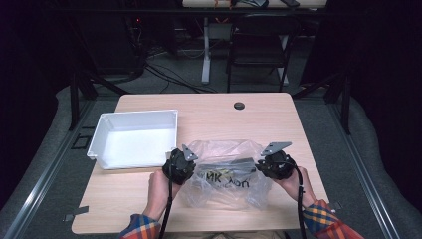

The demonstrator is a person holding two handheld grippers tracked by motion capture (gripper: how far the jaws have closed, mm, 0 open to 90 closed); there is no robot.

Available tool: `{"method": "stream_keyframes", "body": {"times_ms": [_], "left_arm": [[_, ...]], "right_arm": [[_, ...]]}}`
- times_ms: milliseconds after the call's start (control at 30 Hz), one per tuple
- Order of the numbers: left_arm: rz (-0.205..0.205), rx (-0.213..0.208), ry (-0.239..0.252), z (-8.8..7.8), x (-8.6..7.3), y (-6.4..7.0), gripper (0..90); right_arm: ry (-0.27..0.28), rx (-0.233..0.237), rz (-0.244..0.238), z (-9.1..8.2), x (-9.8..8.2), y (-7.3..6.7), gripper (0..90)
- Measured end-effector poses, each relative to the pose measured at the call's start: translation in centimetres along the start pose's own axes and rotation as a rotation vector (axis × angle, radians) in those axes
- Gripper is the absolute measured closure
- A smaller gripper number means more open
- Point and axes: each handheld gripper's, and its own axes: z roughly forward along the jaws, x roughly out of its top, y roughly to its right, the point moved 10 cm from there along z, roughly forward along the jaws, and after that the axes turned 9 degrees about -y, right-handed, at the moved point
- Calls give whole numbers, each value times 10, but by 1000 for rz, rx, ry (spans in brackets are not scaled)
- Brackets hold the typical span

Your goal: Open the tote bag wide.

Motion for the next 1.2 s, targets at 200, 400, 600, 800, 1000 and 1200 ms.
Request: {"method": "stream_keyframes", "body": {"times_ms": [200, 400, 600, 800, 1000, 1200], "left_arm": [[6, 34, -10, 8, 4, -6, 884], [6, 64, -48, 23, 4, -13, 884], [-1, 72, -77, 35, 1, -18, 887], [-2, 56, -107, 47, -3, -17, 889], [-7, 50, -142, 56, -7, -18, 890], [-4, 30, -161, 62, -10, -15, 889]], "right_arm": [[33, -66, 8, 5, 10, 11, 791], [10, -90, 11, 18, 12, 21, 762], [-41, -32, 23, 21, 2, 25, 699], [-41, -19, 48, 20, -4, 31, 823], [-82, -43, 59, 40, -4, 34, 888], [-156, -52, 57, 58, -15, 34, 884]]}}
